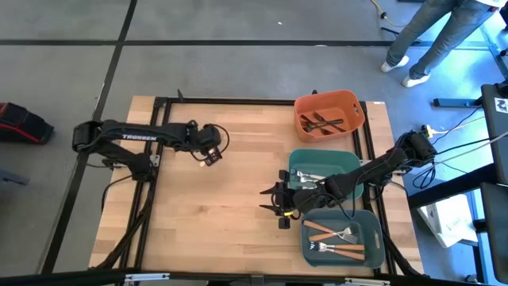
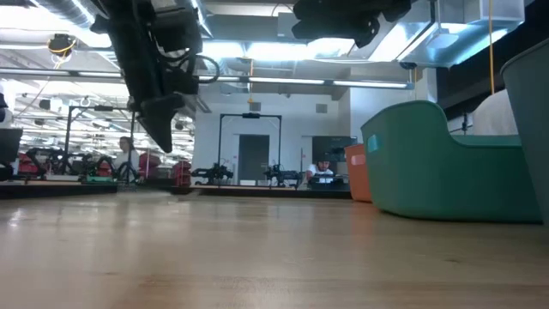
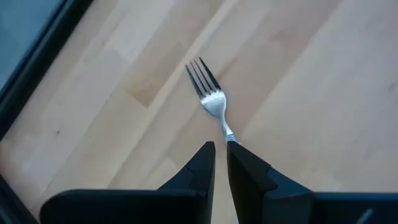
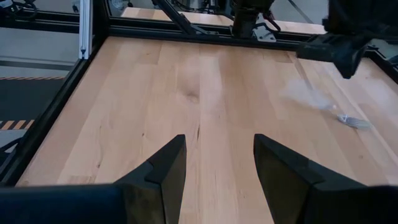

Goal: Sort silverware by color (type)
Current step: Put the white fork into the green bin

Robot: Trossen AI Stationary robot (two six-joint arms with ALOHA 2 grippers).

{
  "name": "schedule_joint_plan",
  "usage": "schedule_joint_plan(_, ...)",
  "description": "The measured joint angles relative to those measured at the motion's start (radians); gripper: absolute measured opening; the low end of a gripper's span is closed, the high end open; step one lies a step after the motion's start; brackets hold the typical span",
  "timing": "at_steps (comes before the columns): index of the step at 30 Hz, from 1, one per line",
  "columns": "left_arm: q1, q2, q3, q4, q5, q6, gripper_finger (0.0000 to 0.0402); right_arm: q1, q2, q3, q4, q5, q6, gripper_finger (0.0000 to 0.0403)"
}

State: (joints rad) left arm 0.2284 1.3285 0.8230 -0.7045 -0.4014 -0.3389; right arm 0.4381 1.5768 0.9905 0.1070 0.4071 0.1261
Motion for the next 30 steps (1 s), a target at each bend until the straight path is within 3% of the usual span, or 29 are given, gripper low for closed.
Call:
schedule_joint_plan(8, -0.042, 0.067, 0.0, -0.03, 0.082, -0.021, 0.0043, 0.0, 0.0, 0.0, 0.0, 0.0, 0.0, 0.0172)
schedule_joint_plan(19, -0.032, 0.225, 0.0, -0.024, 0.078, -0.019, 0.0132, 0.0, 0.0, 0.0, 0.0, -0.001, 0.0, 0.0172)
schedule_joint_plan(30, 0.039, 0.339, 0.005, -0.013, 0.13, -0.033, 0.0133, 0.0, 0.0, 0.0, 0.0, -0.009, 0.0, 0.0172)
